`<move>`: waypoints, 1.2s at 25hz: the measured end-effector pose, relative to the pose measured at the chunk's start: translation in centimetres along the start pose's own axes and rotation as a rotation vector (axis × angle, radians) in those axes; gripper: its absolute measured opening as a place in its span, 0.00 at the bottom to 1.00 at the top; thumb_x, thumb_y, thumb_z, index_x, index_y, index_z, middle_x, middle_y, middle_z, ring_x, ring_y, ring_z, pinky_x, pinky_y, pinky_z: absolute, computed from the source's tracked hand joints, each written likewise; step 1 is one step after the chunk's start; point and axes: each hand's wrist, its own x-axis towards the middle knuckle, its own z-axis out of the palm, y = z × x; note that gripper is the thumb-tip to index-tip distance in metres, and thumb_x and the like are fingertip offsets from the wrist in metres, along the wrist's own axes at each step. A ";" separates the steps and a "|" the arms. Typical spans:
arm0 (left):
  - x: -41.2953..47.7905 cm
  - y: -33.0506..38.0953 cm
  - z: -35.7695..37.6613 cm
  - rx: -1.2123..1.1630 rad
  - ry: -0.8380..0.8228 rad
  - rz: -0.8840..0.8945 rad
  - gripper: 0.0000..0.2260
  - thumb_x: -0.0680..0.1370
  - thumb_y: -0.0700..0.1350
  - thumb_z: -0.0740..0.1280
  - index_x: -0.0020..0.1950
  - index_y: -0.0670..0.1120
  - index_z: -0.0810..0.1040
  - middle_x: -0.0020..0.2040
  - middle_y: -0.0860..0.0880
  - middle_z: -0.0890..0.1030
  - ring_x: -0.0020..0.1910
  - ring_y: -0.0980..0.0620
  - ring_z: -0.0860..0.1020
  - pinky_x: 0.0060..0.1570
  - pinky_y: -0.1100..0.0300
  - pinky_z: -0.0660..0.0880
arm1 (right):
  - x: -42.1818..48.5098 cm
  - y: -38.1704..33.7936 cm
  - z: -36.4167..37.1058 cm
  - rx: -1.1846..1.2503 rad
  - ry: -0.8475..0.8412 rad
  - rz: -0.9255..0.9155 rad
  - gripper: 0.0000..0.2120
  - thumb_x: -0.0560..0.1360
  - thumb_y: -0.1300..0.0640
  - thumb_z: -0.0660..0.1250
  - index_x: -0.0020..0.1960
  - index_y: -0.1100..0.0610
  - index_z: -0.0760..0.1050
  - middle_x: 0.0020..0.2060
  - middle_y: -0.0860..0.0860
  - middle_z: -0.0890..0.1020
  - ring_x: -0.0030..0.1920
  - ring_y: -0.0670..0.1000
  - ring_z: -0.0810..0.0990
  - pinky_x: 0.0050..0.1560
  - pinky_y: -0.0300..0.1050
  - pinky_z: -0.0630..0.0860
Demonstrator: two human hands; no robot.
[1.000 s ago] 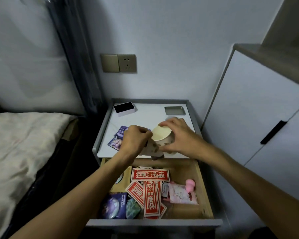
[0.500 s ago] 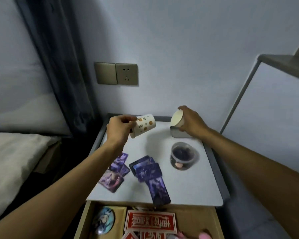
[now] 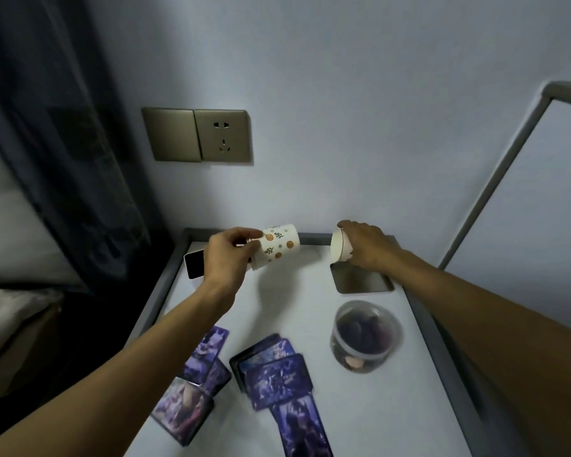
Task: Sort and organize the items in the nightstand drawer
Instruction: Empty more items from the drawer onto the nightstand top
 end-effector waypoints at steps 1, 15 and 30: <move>0.2 0.0 -0.1 -0.006 0.007 -0.007 0.10 0.77 0.33 0.67 0.45 0.47 0.83 0.50 0.45 0.84 0.49 0.46 0.83 0.52 0.50 0.81 | 0.0 -0.1 0.2 0.004 -0.025 0.009 0.39 0.71 0.58 0.74 0.76 0.54 0.57 0.71 0.54 0.68 0.69 0.58 0.68 0.66 0.48 0.65; 8.6 -1.4 -7.0 0.059 0.228 0.024 0.16 0.76 0.31 0.65 0.46 0.52 0.82 0.54 0.46 0.82 0.54 0.47 0.81 0.58 0.48 0.79 | 0.5 -14.5 3.3 0.200 -0.107 -0.609 0.08 0.76 0.55 0.69 0.54 0.54 0.79 0.74 0.48 0.65 0.64 0.49 0.74 0.56 0.38 0.69; 7.3 -3.9 -7.6 0.421 0.132 0.014 0.18 0.75 0.30 0.64 0.60 0.47 0.78 0.56 0.48 0.80 0.51 0.53 0.77 0.32 0.78 0.70 | 0.1 -16.8 3.3 0.111 -0.194 -0.611 0.12 0.75 0.55 0.68 0.58 0.51 0.79 0.62 0.46 0.73 0.59 0.48 0.74 0.59 0.43 0.71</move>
